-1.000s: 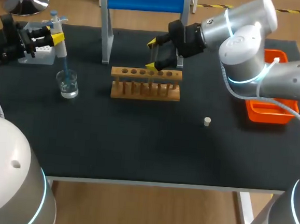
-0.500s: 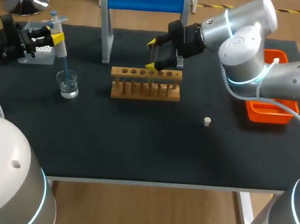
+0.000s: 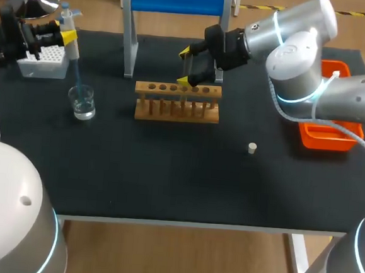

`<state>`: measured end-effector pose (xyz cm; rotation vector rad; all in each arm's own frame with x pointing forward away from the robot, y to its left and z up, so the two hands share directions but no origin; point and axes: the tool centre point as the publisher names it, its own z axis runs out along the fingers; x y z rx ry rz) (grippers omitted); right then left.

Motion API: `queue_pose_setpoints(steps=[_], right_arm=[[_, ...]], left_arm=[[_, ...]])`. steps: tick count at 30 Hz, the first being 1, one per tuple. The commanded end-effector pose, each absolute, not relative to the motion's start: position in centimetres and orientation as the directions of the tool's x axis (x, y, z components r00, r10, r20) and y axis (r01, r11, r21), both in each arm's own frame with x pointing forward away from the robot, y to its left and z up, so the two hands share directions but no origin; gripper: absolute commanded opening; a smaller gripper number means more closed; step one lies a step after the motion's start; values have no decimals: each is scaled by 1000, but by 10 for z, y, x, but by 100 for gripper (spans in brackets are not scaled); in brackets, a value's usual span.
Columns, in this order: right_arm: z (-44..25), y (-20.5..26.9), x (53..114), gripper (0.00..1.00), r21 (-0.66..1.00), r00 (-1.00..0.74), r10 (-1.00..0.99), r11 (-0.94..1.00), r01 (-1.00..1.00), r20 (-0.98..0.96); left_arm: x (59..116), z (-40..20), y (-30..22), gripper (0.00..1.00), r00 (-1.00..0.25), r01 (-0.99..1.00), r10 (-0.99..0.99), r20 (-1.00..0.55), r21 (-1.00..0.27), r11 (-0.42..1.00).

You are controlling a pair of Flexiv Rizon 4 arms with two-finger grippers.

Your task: Invert the test tube, pick up the pipette, mount the tip to pipette, aspirate from beaker and dispense into the tube, eject the tip, return the pipette, and cap with the stopper.

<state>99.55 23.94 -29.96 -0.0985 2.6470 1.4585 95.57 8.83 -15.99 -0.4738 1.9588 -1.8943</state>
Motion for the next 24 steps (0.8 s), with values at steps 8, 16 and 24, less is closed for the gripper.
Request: queue_pose_setpoints(steps=[8, 16, 24], right_arm=[[-299, 239, 996, 100, 837, -991, -1, 535, -113, -134], [-299, 239, 996, 100, 837, -991, -1, 535, -113, -134], [-299, 239, 996, 100, 837, -991, -1, 535, -113, -134]], left_arm=[[947, -100, 64, 0, -865, 29, -493, -89, -991, 129], [951, -70, 23, 0, -884, 17, -459, -87, -988, 154], [953, -34, -20, 0, -909, -19, -414, -40, -990, 137]])
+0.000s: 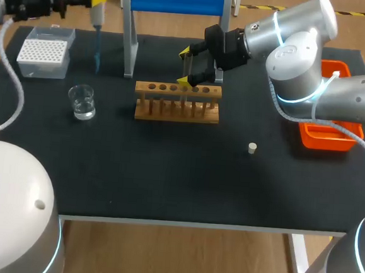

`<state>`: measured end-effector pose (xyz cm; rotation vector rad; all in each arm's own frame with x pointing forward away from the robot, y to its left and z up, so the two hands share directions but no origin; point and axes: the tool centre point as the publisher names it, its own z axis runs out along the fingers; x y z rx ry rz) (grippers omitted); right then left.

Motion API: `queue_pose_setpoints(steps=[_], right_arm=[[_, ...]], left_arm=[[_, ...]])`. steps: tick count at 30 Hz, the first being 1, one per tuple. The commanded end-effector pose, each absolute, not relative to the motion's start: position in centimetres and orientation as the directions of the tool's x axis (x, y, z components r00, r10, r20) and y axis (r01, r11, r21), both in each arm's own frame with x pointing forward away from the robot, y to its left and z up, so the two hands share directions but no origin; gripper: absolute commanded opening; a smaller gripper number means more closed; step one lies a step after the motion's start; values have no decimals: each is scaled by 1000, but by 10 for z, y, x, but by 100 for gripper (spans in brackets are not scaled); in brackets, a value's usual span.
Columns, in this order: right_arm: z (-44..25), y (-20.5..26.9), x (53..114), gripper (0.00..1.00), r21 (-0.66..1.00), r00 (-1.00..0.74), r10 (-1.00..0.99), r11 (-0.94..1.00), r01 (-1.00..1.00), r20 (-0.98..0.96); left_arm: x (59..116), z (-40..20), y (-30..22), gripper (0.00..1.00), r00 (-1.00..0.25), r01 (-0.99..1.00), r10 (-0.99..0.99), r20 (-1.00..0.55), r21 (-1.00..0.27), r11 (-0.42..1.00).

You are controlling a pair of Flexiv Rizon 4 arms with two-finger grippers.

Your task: Invert the test tube, pick up the pipette, mount the tip to pipette, aspirate from beaker and dispense into the tube, eject the tip, return the pipette, and cap with the stopper.

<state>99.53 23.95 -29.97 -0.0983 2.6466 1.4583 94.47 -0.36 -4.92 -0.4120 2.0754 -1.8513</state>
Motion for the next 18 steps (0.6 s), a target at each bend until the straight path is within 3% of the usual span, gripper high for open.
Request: queue_pose_setpoints(steps=[1, 18], right_arm=[[-299, 239, 996, 100, 837, -991, -1, 535, -113, -134], [-299, 239, 996, 100, 837, -991, -1, 535, -113, -134]], left_arm=[[952, -29, -25, 0, -915, -14, -401, -36, -992, 123], [960, 36, -108, 0, -959, 29, -278, -45, -998, 64]])
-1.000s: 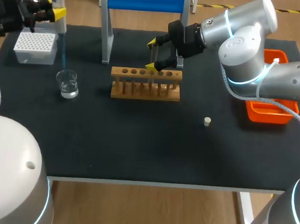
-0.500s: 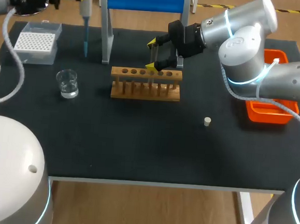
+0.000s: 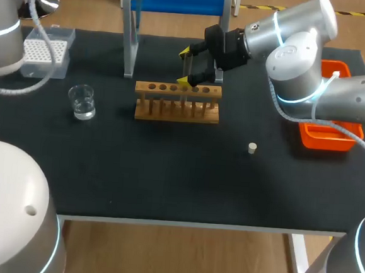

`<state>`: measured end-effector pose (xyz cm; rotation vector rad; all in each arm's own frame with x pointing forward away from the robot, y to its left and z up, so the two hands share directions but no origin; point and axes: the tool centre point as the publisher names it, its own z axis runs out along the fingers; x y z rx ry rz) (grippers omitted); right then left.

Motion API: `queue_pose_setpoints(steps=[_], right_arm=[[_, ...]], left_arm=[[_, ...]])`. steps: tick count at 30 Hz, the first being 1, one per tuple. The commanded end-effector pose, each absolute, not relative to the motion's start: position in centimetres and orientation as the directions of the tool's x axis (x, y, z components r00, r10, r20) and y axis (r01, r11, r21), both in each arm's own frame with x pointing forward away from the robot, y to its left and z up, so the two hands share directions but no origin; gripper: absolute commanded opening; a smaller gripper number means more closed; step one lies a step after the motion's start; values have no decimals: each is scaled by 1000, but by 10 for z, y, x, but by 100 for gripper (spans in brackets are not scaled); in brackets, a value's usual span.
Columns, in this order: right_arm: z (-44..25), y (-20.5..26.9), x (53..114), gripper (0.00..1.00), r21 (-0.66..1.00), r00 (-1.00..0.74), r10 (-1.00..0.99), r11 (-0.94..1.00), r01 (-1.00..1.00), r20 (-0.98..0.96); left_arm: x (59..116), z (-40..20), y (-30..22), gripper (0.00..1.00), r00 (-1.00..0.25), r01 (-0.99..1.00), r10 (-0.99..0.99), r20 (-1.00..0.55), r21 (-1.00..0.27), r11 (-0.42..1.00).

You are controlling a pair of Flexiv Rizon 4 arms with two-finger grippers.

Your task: Invert the test tube, pick up the pipette, mount the tip to pipette, aspirate from beaker and dispense into the tube, eject the tip, return the pipette, and cap with the stopper.

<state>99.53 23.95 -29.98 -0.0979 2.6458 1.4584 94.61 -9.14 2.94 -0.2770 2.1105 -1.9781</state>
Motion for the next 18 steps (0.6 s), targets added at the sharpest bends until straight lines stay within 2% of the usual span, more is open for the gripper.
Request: queue_pose_setpoints(steps=[1, 18], right_arm=[[-299, 239, 996, 100, 837, -991, -1, 535, -113, -134], [-299, 239, 996, 100, 837, -991, -1, 535, -113, -134]], left_arm=[[961, 37, -112, 0, -960, 29, -277, -45, -998, 63], [986, 36, -156, 0, -985, 29, -169, -30, -1000, 5]])
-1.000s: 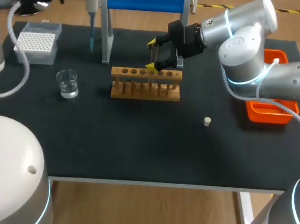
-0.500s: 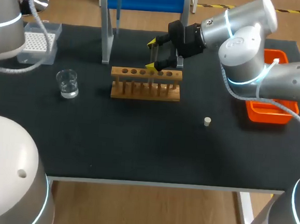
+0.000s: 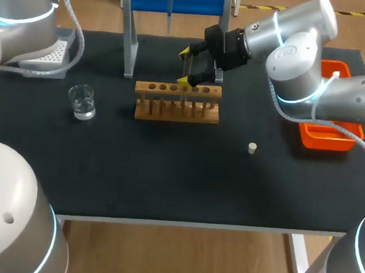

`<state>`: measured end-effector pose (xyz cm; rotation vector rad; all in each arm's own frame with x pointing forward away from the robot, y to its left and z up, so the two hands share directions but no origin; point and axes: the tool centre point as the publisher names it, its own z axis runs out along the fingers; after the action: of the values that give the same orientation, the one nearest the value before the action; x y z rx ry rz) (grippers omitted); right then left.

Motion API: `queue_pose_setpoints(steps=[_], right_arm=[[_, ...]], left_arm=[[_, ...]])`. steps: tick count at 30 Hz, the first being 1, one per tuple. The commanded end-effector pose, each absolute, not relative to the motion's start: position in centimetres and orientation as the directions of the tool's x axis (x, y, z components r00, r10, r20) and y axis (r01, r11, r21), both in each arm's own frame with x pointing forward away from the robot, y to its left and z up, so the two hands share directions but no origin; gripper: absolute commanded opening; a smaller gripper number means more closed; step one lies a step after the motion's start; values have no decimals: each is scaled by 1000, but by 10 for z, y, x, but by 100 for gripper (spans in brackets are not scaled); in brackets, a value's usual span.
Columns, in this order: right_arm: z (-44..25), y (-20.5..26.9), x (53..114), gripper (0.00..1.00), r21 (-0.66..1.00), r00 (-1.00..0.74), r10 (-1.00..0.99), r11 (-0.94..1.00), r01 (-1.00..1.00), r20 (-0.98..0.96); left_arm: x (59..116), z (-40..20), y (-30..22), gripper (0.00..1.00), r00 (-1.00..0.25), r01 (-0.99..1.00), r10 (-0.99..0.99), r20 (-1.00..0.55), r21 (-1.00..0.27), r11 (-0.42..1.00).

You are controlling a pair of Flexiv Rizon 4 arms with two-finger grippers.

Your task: Invert the test tube, pick up the pipette, mount the tip to pipette, aspirate from beaker and dispense into the tube, eject the tip, return the pipette, and cap with the stopper.

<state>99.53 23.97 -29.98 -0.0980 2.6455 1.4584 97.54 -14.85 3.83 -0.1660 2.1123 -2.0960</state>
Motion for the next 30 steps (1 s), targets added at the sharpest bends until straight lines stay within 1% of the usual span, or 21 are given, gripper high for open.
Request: queue_pose_setpoints(steps=[1, 17, 30], right_arm=[[-299, 239, 996, 100, 837, -991, -1, 535, -113, -134], [-299, 239, 996, 100, 837, -991, -1, 535, -113, -134], [-299, 239, 996, 100, 837, -991, -1, 535, -113, -134]], left_arm=[[987, 35, -157, 0, -986, 26, -166, -26, -1000, 2], [993, 16, -179, 0, -992, -32, -118, 36, -999, -39], [1000, 6, -184, 0, -993, -60, -100, 64, -997, -49]])
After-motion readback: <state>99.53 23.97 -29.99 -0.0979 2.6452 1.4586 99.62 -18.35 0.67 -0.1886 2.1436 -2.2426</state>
